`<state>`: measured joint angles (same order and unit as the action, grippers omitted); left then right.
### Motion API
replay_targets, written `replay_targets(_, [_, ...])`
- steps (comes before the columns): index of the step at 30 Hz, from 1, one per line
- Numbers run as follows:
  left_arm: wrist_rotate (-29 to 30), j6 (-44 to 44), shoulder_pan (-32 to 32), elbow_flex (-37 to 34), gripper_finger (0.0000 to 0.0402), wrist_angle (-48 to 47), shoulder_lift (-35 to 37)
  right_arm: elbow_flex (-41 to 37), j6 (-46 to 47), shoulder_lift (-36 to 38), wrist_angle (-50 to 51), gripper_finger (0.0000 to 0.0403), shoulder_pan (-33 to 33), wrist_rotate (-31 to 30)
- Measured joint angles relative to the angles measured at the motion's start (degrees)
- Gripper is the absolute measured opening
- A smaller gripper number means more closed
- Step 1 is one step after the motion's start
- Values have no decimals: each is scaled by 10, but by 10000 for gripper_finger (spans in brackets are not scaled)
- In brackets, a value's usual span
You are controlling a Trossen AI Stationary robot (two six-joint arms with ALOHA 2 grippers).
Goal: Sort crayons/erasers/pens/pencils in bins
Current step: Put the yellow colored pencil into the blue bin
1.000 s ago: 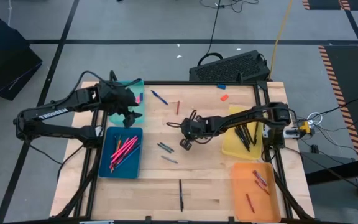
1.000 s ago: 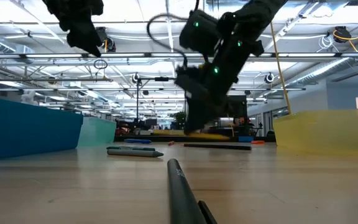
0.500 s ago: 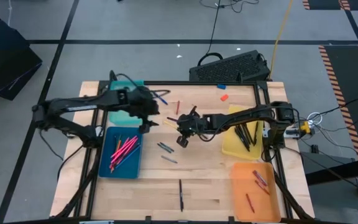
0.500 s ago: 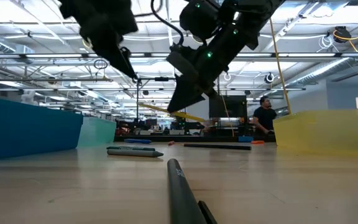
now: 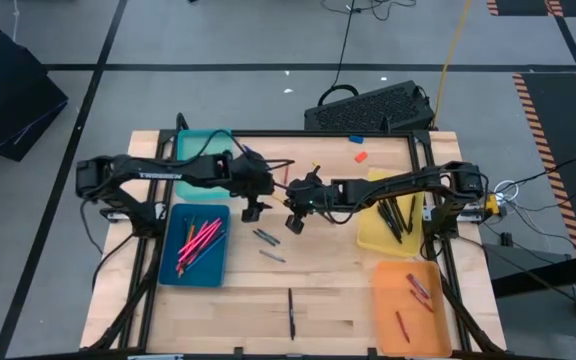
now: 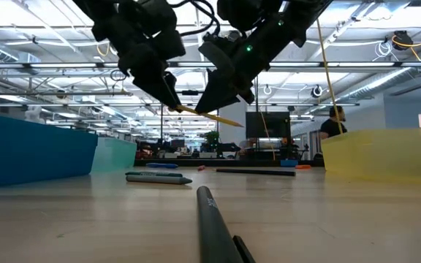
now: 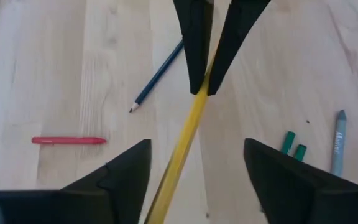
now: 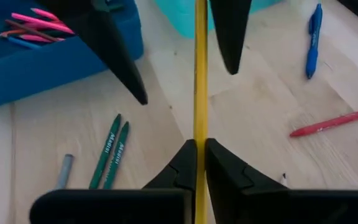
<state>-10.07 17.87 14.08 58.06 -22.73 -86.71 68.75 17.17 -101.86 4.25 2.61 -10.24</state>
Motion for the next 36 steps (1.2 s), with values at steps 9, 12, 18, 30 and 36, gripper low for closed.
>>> replay_targets(9, [30, -18, -2, 0, 74, -1, -12, 0, 4, 0, 0, 13, -1, 0])
replay_targets(12, [35, -29, -4, -1, 20, -9, -12, 0, 6, 0, -18, 10, 1, 4])
replay_targets(18, [85, -50, -4, -1, 25, -29, -6, 0, 0, 0, -60, 11, -2, 16])
replay_targets(30, [122, -125, -6, 0, 21, -199, 106, 1, -89, 86, 48, 101, 8, -60])
replay_targets(36, [121, -289, -50, 0, 23, -361, 193, -40, -102, 96, 107, 136, 23, -76])
